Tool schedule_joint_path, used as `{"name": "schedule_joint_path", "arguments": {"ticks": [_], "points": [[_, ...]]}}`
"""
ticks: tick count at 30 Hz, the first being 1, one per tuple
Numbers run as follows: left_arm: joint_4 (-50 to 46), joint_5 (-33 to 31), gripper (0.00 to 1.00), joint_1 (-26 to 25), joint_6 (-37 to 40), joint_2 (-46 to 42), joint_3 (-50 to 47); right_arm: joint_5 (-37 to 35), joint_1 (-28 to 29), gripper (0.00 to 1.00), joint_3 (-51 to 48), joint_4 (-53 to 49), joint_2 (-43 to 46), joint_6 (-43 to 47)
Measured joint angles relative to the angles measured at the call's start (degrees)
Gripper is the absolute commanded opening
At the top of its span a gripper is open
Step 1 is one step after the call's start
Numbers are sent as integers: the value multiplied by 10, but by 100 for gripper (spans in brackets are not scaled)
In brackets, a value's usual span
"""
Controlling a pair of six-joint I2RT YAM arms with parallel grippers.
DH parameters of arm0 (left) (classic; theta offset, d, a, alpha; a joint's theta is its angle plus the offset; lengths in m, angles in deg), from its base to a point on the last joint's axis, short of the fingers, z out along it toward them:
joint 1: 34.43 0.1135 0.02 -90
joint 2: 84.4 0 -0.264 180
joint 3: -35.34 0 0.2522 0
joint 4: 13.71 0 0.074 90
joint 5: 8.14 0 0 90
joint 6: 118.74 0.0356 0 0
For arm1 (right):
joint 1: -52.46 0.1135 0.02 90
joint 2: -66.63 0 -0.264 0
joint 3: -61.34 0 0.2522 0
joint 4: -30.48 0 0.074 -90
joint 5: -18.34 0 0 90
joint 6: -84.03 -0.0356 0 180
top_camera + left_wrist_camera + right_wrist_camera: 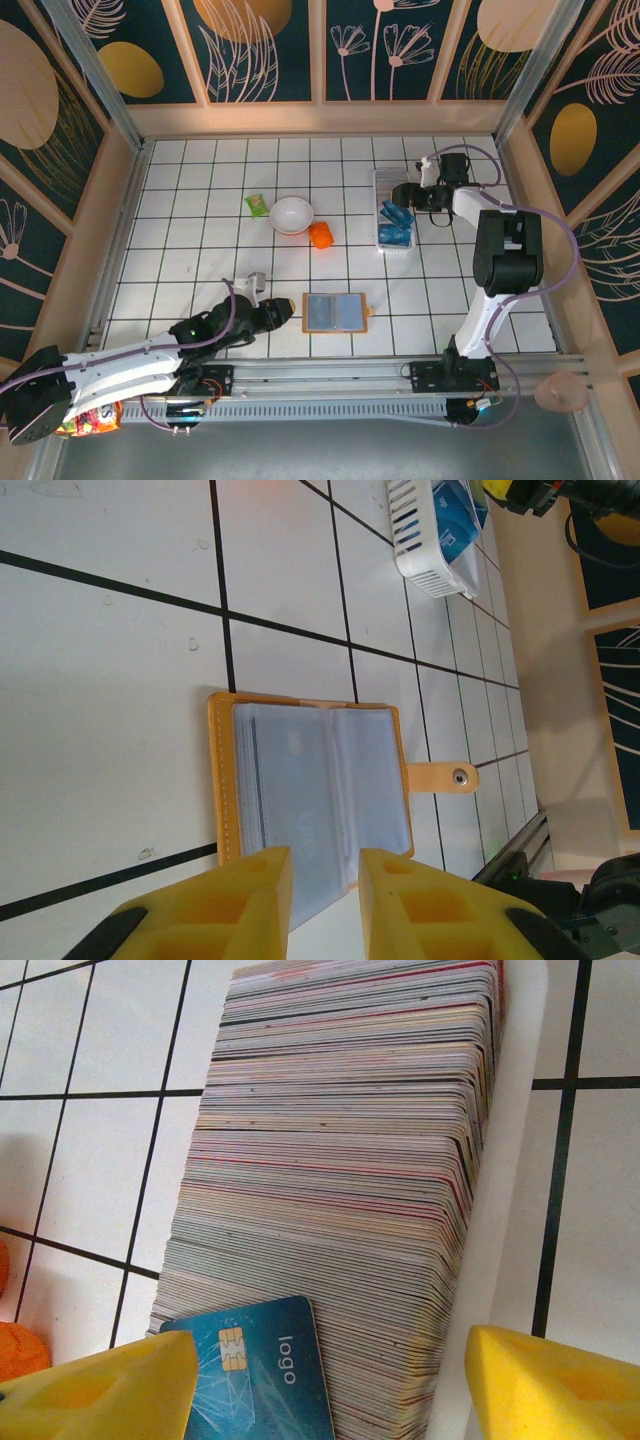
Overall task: Put the credit cards into the card holder
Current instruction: Pick up the credit card from the storage box.
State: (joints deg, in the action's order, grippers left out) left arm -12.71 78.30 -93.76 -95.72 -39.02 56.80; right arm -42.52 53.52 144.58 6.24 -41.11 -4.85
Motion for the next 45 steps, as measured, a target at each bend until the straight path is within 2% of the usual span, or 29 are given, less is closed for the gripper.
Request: {"name": "schedule_joint_path", "arguments": {"ticks": [13, 20, 29, 35, 45], "points": [[0, 1, 23, 0, -2, 9, 0, -6, 0, 54, 0, -9, -2, 15], [0, 1, 22, 0, -2, 13, 0, -8, -4, 38, 0, -9, -5, 14], [0, 1, 22, 0, -2, 21, 0, 5, -19, 33, -9, 6, -4, 6], [1, 1, 21, 0, -2, 28, 0, 23, -25, 21, -15, 19, -4, -1], [2, 1, 21, 0, -2, 31, 0, 38, -30, 14, -44, 42, 15, -18]]}}
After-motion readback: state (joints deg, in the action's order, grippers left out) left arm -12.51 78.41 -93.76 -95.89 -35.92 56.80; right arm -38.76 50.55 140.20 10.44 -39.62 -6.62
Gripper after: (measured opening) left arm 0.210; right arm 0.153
